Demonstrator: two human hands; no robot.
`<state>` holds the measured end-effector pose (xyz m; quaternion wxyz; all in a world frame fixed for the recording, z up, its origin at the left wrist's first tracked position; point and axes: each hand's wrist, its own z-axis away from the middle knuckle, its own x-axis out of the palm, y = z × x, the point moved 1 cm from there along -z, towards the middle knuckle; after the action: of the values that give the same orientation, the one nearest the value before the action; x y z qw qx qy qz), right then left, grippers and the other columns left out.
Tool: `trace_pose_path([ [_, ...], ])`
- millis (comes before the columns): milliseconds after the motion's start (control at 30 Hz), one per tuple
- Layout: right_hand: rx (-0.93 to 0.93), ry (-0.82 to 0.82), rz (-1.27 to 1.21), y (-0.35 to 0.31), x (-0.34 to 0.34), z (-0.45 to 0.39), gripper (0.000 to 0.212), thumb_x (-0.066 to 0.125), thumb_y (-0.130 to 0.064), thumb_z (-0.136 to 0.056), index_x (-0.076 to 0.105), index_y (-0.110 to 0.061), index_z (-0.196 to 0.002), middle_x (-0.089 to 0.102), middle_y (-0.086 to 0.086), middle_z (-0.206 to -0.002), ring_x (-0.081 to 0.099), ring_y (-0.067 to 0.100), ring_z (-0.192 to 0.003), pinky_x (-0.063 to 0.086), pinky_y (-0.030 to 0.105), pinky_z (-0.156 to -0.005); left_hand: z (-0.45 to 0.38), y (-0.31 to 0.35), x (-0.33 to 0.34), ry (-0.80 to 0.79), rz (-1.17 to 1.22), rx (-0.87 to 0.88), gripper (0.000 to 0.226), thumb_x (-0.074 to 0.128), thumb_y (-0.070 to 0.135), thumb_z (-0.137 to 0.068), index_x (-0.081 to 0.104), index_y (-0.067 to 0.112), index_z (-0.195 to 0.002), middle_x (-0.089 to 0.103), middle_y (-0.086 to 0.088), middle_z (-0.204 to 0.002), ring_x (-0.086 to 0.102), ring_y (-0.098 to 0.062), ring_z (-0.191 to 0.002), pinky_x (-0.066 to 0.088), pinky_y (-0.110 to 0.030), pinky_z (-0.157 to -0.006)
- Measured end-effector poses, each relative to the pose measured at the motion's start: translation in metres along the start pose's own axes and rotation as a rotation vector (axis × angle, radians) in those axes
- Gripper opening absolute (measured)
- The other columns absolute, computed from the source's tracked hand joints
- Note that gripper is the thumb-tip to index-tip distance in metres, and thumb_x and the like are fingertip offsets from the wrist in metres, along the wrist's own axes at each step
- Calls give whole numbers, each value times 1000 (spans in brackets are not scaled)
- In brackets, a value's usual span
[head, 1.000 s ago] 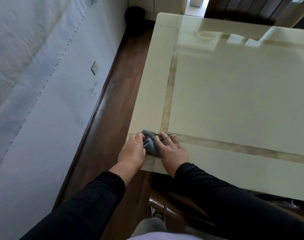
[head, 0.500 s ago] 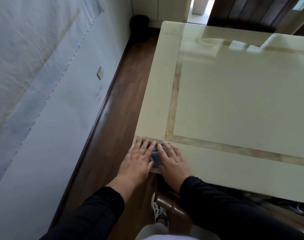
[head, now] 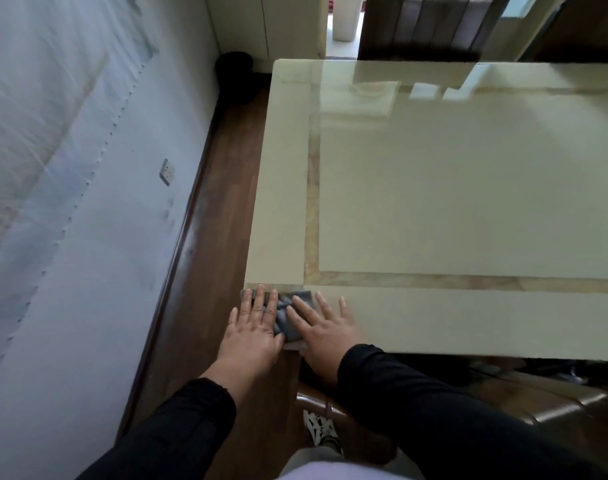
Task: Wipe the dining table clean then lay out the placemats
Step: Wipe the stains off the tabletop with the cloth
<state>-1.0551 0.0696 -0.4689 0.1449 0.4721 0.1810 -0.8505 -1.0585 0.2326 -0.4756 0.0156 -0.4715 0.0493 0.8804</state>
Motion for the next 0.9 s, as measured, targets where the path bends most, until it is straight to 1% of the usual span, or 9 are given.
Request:
trace_pose_path([
  [100, 64, 34, -99, 15, -9, 17, 74, 39, -46, -99, -2, -29, -158, -7, -5, -166, -12, 25, -152, -4, 62, -118, -2, 10, -9, 8, 28, -61, 81, 37, 45, -99, -12, 20, -158, -21, -7, -165, -20, -28, -151, -2, -49, -123],
  [233, 142, 124, -176, 49, -27, 59, 73, 42, -43, -100, 1, -26, -158, -3, -3, -167, -11, 25, -152, 0, 58, -120, -3, 28, -29, 120, 191, -123, 74, 41, 45, -99, 5, 21, -160, -7, -8, -167, -9, -29, -153, 5, -50, -121],
  [333, 242, 225, -288, 79, -33, 96, 69, 40, -44, -100, 6, -26, -158, 2, -4, -167, -6, 21, -153, 2, 52, -122, -3, 57, -53, 129, 342, -118, 70, 39, 47, -99, 24, 8, -156, 10, -18, -165, 5, -33, -153, 8, -45, -123],
  [400, 301, 305, -377, 97, -34, 124, 67, 39, -46, -101, 11, -25, -158, 8, -4, -166, -1, 20, -153, 8, 48, -122, 3, 93, -76, 118, 538, -100, 61, 39, 41, -102, 37, 2, -149, 27, -22, -160, 19, -33, -149, 15, -37, -121],
  [467, 351, 389, -459, 115, -35, 151, 65, 39, -46, -101, 16, -22, -157, 15, -1, -165, 6, 22, -152, 12, 44, -122, 18, 138, -101, 122, 721, -59, 53, 42, 33, -105, 40, 4, -149, 33, -17, -158, 28, -29, -147, 21, -33, -115],
  [600, 440, 570, -561, 150, -50, 204, 62, 40, -43, -103, 24, -14, -155, 26, 6, -162, 17, 23, -150, 14, 37, -122, 48, 239, -131, 132, 1007, 30, 45, 43, 31, -105, 50, 7, -142, 44, -13, -151, 39, -29, -139, 29, -39, -117],
  [733, 491, 664, -639, 167, -69, 253, 58, 40, -38, -104, 28, -11, -154, 31, 7, -159, 23, 21, -147, 13, 32, -119, 68, 321, -133, -30, 1489, -69, 51, 51, 42, -99, 49, 11, -140, 50, -7, -139, 48, -26, -126, 39, -42, -109],
  [800, 558, 732, -852, 174, -69, 275, 54, 43, -36, -103, 36, -11, -150, 41, 8, -153, 33, 23, -142, 23, 35, -117, 78, 351, -127, -148, 1648, -104, 48, 50, 39, -100, 50, 8, -137, 51, -10, -134, 49, -28, -125, 43, -42, -104],
  [900, 694, 892, -1291, 184, -58, 302, 41, 46, -34, -103, 51, -11, -136, 57, 6, -134, 51, 22, -127, 40, 40, -109, 95, 383, -116, -313, 1733, -116, 35, 45, 32, -103, 55, 6, -124, 55, -13, -126, 51, -30, -122, 43, -41, -95],
])
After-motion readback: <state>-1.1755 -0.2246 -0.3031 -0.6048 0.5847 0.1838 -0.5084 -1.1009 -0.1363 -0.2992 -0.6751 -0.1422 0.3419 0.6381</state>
